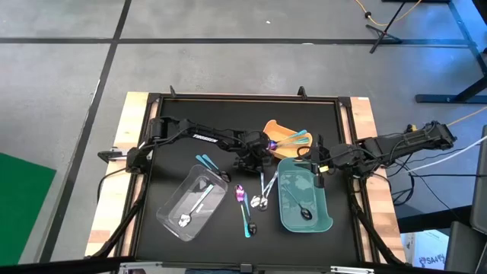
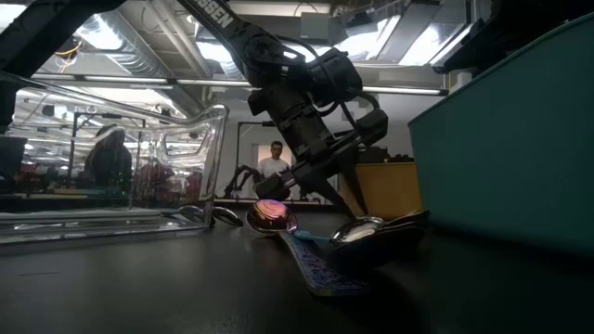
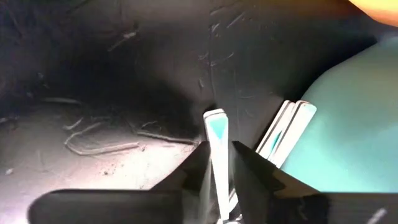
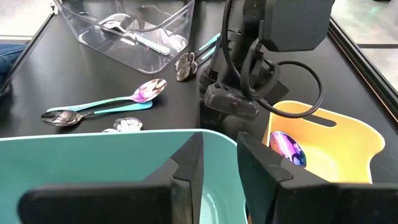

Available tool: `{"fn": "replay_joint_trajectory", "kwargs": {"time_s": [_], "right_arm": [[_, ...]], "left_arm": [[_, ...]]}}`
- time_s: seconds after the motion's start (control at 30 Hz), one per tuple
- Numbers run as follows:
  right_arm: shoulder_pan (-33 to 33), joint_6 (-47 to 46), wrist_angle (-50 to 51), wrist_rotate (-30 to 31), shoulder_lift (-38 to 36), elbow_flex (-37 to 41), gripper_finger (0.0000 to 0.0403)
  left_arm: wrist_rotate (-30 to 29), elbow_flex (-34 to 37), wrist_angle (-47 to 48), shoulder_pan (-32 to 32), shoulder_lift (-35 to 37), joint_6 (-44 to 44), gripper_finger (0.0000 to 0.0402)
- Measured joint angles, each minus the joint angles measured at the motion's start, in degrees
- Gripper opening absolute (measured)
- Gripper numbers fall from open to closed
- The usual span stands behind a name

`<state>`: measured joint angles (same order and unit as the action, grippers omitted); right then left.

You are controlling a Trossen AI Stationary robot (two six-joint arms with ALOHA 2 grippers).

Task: Sort silverware by color (type)
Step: Put the white patterned spoon into the transparent bin

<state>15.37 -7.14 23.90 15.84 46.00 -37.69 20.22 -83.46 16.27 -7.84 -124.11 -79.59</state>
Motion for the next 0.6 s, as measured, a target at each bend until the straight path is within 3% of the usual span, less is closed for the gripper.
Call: {"fn": "replay_joint_trajectory", "kwargs": {"time_s": [0.33,0.6], "right_arm": [[-0.01,0.01,0.01,-0.01,0.0,0.0,0.0085],[0.0,0.02,0.02,-0.01,0.0,0.0,0.0085]], "left_arm": [[-2.77,-0.07,-0.02,2.08,0.09,1.7,0.0095],[-4.69,-0.07,-0.59,5.32,0.11,-3.59,0.0096]]}}
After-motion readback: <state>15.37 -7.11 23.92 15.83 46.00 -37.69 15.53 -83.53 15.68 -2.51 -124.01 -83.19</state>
